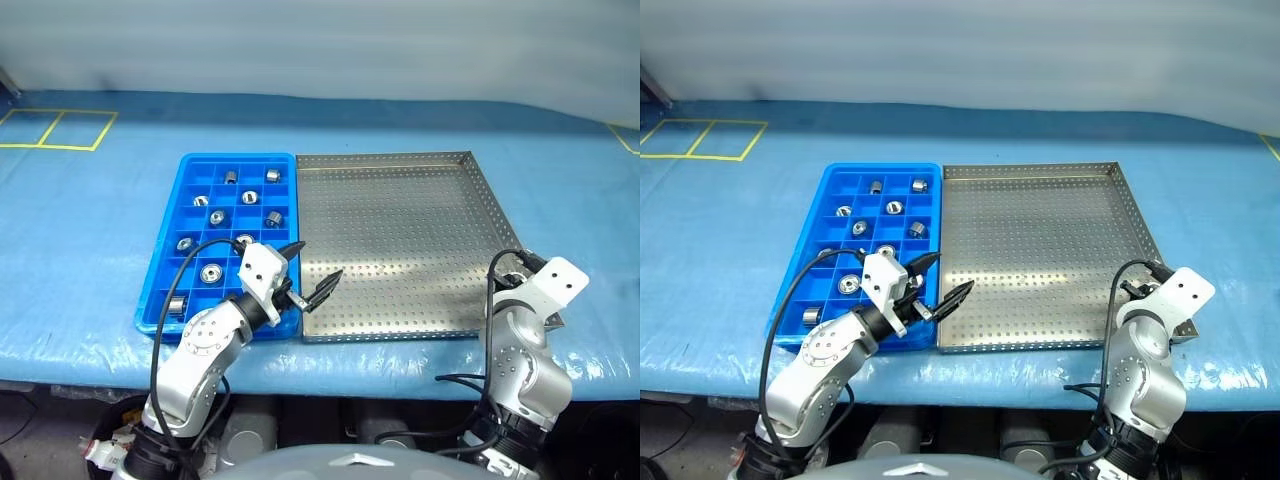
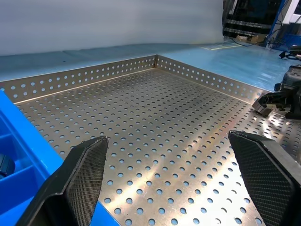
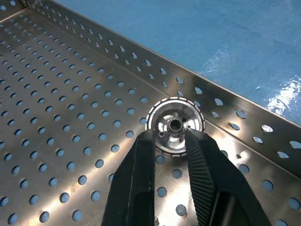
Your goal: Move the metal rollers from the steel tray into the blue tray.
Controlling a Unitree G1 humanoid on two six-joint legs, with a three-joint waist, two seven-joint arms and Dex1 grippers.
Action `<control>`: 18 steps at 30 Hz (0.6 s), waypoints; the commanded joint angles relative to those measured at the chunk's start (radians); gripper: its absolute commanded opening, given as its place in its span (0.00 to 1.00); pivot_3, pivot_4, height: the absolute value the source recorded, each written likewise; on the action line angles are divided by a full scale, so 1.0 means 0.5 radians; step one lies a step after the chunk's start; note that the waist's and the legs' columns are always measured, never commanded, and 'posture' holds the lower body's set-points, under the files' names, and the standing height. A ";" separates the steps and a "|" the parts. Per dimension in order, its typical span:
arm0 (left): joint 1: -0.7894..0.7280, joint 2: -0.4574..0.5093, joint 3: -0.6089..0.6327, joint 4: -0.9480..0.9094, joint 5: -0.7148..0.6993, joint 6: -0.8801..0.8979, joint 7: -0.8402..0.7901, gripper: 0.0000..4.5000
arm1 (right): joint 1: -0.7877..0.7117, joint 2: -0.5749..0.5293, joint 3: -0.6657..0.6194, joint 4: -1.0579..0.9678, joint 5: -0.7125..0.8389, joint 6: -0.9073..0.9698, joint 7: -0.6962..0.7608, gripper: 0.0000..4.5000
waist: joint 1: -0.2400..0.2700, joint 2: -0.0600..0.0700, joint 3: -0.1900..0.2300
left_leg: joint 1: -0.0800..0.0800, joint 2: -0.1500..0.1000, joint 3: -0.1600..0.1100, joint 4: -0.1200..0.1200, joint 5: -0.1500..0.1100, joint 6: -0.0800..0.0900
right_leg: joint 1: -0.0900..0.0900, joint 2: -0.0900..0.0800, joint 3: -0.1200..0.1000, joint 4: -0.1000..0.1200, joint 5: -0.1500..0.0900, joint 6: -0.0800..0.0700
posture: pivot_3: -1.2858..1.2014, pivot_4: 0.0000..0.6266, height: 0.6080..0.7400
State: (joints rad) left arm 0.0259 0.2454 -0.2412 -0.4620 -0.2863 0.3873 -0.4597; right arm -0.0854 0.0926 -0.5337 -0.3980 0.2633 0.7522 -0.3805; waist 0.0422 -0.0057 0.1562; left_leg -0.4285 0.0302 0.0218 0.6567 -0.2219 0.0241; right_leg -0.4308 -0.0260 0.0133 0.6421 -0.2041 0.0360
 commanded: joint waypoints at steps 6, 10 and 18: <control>-0.010 -0.021 -0.003 -0.005 -0.002 -0.038 -0.002 1.00 | 0.089 0.108 0.164 -0.239 0.048 0.118 -0.056 0.00 | 0.000 0.000 0.000 | 0.000 0.001 0.000 0.000 0.000 0.000 | 0.000 0.000 0.000 0.000 0.000 0.000 | 0.59 0.24 1.00; 0.009 -0.027 -0.009 -0.014 -0.004 -0.031 0.005 1.00 | 0.109 0.151 0.268 -0.315 0.057 0.168 -0.101 0.00 | -0.002 0.000 0.000 | 0.000 0.003 0.000 0.000 0.000 0.000 | 0.000 0.000 0.000 0.000 0.000 0.000 | 0.59 0.24 1.00; 0.025 -0.032 -0.017 -0.018 0.001 -0.031 0.014 1.00 | -0.152 0.254 0.439 -0.291 0.010 0.275 -0.384 0.00 | -0.003 0.000 0.000 | -0.001 0.008 0.001 0.000 0.000 0.000 | -0.002 0.000 0.000 0.000 0.000 0.000 | 0.59 0.24 1.00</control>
State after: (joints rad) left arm 0.0393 0.2366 -0.2460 -0.4494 -0.2860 0.3860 -0.4557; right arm -0.0985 0.0844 -0.3151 -0.5208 0.2803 0.8895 -0.5200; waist 0.0406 -0.0056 0.1563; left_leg -0.4288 0.0341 0.0227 0.6569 -0.2219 0.0241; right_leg -0.4318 -0.0261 0.0134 0.6423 -0.2041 0.0361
